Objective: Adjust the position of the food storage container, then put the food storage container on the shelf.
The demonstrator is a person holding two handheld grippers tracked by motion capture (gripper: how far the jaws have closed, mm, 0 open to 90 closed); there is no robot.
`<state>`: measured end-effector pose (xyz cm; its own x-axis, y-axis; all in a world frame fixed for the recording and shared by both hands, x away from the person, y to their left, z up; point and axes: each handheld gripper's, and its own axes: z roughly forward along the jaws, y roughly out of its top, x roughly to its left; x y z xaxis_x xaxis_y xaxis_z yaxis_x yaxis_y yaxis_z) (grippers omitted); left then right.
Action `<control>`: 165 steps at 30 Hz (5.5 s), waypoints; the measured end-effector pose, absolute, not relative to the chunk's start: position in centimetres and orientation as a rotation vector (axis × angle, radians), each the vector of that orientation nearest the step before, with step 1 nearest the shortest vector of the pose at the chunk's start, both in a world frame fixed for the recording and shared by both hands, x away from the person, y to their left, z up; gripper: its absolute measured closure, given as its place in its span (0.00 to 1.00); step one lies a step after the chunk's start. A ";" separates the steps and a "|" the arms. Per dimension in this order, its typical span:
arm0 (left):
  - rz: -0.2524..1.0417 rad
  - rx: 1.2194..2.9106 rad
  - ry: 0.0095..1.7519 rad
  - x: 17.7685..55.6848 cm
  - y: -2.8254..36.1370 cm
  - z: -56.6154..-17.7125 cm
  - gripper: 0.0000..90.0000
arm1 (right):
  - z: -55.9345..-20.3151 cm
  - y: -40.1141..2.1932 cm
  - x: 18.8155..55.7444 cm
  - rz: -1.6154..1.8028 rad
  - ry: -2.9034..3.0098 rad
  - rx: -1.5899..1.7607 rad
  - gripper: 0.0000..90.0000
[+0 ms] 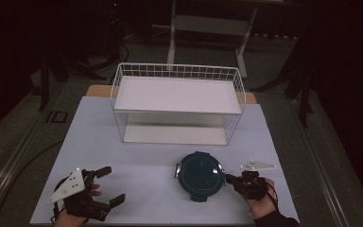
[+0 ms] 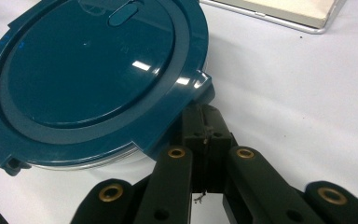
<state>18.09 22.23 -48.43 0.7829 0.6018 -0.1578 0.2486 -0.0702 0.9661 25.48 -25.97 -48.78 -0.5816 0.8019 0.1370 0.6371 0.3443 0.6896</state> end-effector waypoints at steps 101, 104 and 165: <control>0.031 1.823 0.939 25.9 17.3 -46.8 0.00 | -44.2 -20.3 22.6 1.554 2.133 0.831 0.20; -0.020 1.836 0.992 26.8 17.0 -47.5 0.00 | -44.4 -20.1 22.6 1.537 2.134 0.807 0.15; -0.452 1.854 1.037 26.7 17.5 -50.8 0.63 | -49.9 -19.7 26.0 1.658 2.557 1.353 0.50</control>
<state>26.74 17.52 -50.77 0.5753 0.4665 -0.6719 0.8097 -0.2088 0.5484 26.03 -19.74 -49.91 -0.6551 0.5211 0.5470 0.7120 0.1838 0.6777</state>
